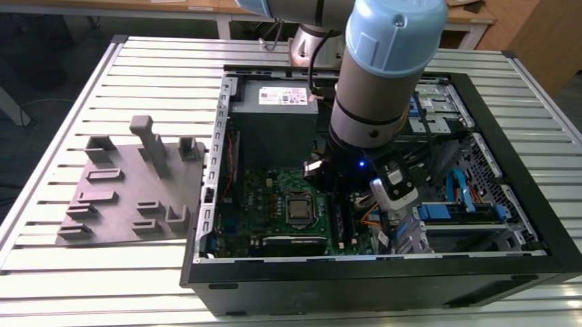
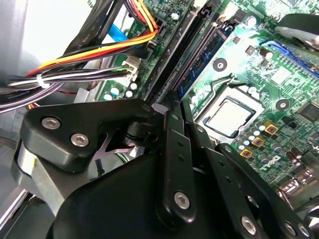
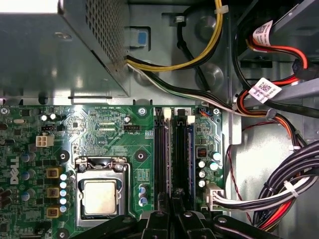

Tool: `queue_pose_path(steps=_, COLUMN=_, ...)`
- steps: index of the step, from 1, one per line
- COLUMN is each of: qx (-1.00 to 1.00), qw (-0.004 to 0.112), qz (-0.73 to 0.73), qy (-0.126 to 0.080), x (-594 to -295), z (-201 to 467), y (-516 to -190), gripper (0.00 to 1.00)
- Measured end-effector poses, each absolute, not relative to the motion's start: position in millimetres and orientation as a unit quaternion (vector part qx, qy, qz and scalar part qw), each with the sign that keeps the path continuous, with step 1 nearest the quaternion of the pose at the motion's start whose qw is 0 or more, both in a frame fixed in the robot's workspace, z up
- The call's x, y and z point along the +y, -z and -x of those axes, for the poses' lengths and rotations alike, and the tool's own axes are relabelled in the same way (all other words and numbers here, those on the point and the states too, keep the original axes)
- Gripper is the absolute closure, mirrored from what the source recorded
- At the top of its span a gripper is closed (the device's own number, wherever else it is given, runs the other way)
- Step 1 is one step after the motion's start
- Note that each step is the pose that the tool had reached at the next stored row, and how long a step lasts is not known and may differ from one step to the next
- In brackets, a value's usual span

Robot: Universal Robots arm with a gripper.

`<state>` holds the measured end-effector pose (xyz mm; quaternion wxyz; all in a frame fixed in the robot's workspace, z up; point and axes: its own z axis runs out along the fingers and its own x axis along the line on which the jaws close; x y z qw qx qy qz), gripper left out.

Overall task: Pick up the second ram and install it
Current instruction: 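Insert the second ram into the second slot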

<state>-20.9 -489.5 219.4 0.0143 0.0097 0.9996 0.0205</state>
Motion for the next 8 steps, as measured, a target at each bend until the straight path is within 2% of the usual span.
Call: queue_pose_path(steps=8, qx=1.0, qw=0.012, qz=-0.009, qy=-0.02, x=-489.5, z=19.5, y=-215.5, gripper=0.86)
